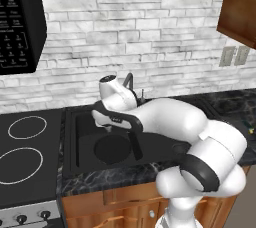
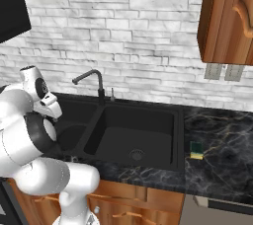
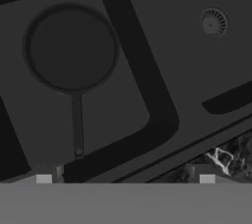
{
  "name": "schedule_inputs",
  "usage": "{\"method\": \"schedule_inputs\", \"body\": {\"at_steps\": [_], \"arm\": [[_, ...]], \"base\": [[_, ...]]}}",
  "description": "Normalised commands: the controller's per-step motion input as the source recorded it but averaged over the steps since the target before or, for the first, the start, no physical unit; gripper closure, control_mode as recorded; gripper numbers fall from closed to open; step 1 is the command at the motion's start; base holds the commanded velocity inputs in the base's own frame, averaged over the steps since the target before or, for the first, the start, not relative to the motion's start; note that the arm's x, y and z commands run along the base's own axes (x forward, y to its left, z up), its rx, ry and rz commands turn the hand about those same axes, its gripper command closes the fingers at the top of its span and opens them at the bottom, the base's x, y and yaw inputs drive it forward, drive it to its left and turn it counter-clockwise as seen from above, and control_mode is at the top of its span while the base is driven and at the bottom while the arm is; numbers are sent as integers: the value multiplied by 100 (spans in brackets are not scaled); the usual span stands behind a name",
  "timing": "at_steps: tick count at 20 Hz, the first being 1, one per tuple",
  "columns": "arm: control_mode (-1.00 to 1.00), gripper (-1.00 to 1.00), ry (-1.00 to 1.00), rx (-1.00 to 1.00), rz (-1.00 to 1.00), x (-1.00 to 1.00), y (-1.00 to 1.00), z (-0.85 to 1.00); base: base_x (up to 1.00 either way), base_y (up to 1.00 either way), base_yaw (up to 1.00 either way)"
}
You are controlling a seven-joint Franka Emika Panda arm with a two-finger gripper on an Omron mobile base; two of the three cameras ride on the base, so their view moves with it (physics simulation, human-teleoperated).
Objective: Pick the pan and sponge and place them into the sink. Then turn on the water.
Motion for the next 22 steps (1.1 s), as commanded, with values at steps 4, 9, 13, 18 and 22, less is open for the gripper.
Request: {"method": "schedule_inputs", "body": {"at_steps": [4, 9, 13, 18, 22], "arm": [[-100, -100, 0, 0, 4, -18, -31, 15], [-100, -100, 2, 3, 6, -13, -33, 19], [-100, -100, 2, 8, 5, -7, -30, 15], [-100, -100, -1, 2, 6, -20, -27, 10], [-100, -100, -4, 0, 8, -21, -33, 2]], "base": [[0, 0, 0], [0, 0, 0], [0, 0, 0], [0, 0, 0], [0, 0, 0]]}}
